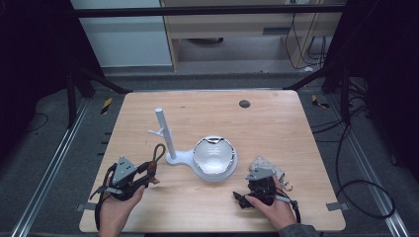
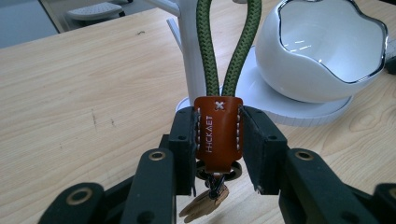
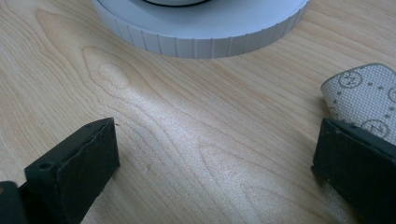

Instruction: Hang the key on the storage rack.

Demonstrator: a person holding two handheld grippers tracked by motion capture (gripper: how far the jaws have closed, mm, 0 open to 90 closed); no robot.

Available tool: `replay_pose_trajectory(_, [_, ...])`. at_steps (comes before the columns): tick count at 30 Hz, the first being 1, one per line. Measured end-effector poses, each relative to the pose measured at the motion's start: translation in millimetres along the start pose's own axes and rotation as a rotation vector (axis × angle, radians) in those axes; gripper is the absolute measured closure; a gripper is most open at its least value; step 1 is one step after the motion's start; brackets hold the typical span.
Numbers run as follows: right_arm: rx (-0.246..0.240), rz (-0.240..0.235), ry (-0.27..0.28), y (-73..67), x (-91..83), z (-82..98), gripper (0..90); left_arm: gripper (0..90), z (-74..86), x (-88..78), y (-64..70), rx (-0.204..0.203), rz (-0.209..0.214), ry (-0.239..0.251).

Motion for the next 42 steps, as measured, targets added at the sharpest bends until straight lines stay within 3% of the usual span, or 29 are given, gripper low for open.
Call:
replay_pose_trajectory(8, [0.000, 0.001, 0.001, -0.1, -0.2, 0.3, 0.2, 65.9, -3.8, -5.8, 1.1, -0.014, 0.000, 0.029])
replay_pose_trajectory(42, [0.006, 0.004, 0.002, -0.7, -0.8, 0.8, 0.2, 65.8, -24.0, -22.6, 10.1, -0.010, 0.010, 0.109])
Point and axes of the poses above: each handheld gripper's, and its own axes: x roughly forward along the jaws, z roughly out of its underside, y roughly to its right, the point moved 2 cm from there along x, roughly forward along the jaws, and after that the axes turned 13 degrees about -z, right-handed, at the moved point
